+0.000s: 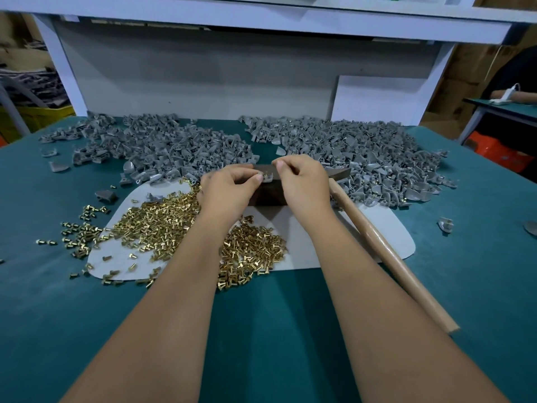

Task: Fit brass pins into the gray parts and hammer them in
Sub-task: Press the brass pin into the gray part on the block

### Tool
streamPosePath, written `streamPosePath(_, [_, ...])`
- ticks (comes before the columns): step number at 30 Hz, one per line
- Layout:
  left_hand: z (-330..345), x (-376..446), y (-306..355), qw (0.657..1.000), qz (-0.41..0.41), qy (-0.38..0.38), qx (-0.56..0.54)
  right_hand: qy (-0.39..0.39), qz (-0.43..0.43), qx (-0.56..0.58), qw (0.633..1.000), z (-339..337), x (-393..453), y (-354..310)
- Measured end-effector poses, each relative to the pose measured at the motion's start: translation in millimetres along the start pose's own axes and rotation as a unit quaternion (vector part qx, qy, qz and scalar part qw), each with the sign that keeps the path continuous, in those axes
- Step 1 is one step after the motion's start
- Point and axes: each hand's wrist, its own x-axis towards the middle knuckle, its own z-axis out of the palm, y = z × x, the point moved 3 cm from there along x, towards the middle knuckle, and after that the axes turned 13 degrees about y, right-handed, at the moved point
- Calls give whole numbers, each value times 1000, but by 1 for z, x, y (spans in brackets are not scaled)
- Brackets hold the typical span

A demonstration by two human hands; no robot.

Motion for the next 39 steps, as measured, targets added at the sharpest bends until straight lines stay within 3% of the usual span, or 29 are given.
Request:
streamPosePath(3, [-1, 1, -1, 1000, 3, 3, 7, -4, 32, 19, 999, -2, 2, 1])
streamPosePath(12, [1, 2, -2, 1000, 12, -8, 1, -48, 0, -20, 999, 2, 5, -4])
streamPosePath(24, [-1, -1, 0, 998, 35, 20, 48, -21, -17, -94, 995, 11, 4, -6])
streamPosePath(39, [-2, -4, 0, 998, 20, 14, 61, -30, -2, -56, 998, 9, 1, -4])
